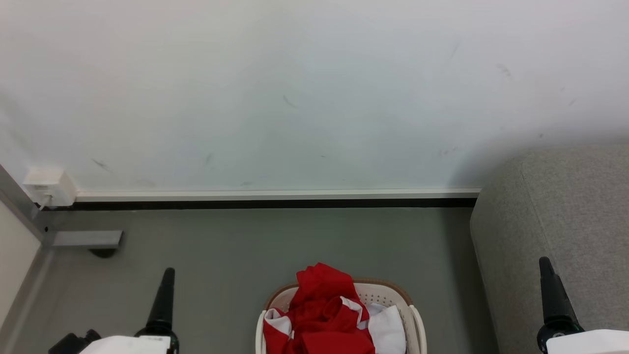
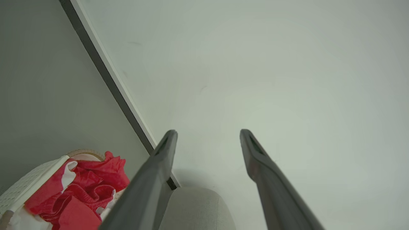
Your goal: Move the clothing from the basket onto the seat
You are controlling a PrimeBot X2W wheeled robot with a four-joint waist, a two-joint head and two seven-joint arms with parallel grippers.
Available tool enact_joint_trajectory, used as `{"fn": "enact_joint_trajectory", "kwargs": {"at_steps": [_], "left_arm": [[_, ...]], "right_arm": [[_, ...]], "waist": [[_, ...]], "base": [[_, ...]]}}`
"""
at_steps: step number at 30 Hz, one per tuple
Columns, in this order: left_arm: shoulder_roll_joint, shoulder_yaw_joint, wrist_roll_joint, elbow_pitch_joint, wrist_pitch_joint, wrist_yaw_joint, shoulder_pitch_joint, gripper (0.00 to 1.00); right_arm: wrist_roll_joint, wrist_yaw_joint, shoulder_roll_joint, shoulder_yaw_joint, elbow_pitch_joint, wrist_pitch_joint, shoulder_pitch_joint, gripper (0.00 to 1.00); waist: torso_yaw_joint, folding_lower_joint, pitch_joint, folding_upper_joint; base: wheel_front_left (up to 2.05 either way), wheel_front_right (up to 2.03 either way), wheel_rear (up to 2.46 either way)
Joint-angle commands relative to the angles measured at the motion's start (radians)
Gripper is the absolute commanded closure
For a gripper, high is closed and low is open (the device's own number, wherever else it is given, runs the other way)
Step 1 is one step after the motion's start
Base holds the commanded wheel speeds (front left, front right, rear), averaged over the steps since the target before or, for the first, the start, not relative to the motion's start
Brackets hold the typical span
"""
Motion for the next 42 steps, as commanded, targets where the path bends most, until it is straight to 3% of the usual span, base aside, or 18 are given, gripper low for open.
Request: {"fn": "enact_joint_trajectory", "kwargs": {"at_steps": [1,18,42], "left_arm": [[0.007,-0.008,0.056,-0.017,-0.013,0.008,-0.008,0.00],[0.008,-0.045,0.367,-0.035,-0.073,0.066,0.008,0.00],[0.010,-0.058,0.696,-0.031,-0.140,0.107,0.027,0.00]], "right_arm": [[-0.065,0.000,-0.011,0.006,-0.025,-0.014,-0.010,0.00],[-0.418,-0.001,-0.013,0.032,-0.033,-0.074,-0.005,0.00],[-0.701,-0.001,-0.016,0.051,-0.027,-0.141,0.004,0.00]], "waist": [[-0.001,0.0000,0.001,0.0000],[-0.011,0.0000,0.004,0.0000],[-0.016,0.0000,0.008,0.0000]], "base": [[0.00,0.00,0.00],[0.00,0.00,0.00],[0.00,0.00,0.00]]}}
